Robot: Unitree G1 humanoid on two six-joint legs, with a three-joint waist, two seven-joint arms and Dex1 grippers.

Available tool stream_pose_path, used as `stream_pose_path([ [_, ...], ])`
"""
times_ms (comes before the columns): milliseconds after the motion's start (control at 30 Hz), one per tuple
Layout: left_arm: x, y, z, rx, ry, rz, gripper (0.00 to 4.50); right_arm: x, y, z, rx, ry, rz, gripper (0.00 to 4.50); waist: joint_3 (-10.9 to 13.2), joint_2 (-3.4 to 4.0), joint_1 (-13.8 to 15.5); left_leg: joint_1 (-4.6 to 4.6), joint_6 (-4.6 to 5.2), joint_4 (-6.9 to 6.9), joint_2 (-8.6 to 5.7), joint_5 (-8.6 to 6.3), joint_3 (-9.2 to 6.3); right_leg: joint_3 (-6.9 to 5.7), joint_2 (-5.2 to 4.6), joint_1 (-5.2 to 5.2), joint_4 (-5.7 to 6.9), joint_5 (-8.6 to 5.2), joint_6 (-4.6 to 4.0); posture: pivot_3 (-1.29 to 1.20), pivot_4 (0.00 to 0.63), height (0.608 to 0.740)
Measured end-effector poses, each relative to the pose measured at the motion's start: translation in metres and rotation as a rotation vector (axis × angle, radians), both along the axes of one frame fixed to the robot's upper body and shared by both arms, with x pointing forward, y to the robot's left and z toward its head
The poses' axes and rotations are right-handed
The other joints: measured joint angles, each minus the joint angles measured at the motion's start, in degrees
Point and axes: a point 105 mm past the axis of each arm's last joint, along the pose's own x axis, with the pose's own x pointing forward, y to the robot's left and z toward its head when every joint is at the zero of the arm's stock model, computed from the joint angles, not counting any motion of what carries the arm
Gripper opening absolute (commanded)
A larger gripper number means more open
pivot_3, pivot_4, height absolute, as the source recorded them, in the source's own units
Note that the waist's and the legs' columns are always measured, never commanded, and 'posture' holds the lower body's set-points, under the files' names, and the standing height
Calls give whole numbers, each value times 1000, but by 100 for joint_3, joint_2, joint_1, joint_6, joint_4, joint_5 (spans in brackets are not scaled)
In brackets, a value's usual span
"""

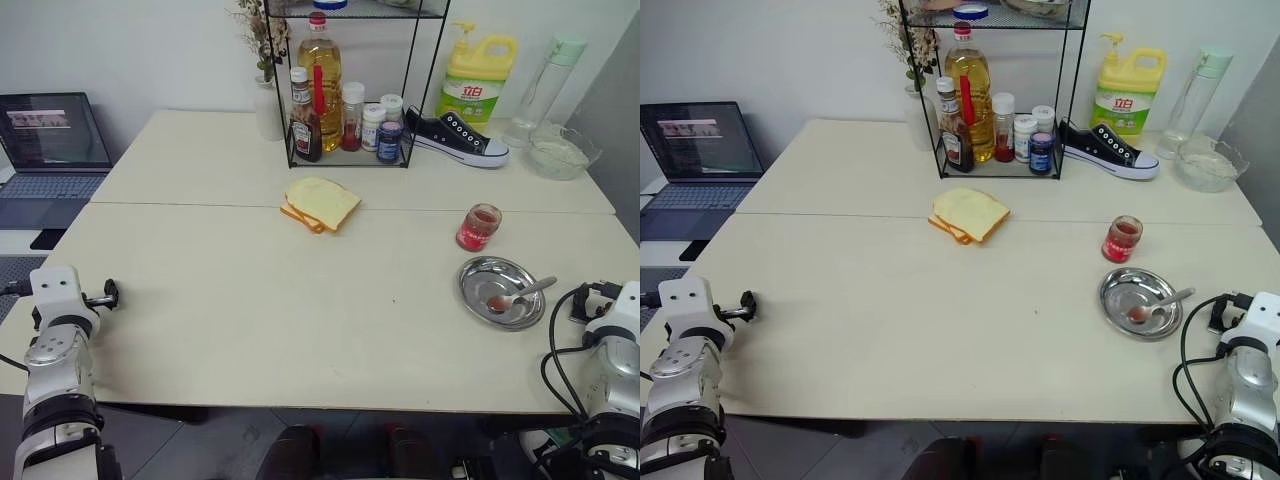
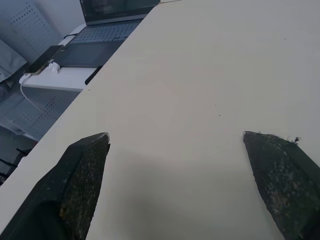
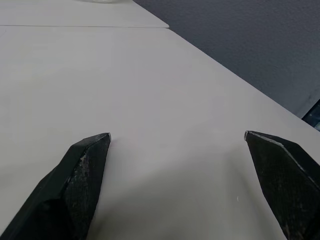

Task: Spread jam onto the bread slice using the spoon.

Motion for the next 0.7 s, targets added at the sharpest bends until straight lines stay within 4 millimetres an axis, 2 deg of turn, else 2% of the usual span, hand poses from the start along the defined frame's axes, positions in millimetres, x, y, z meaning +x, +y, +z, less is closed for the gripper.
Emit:
stream_pose_path([
  [700,1,-1,0,4,9,-22,4485,1,0,0,3,-1,-1,4500,0,0,-6,1,0,6,-1,0,1,2,1,0,8,1,-1,0,150,740],
])
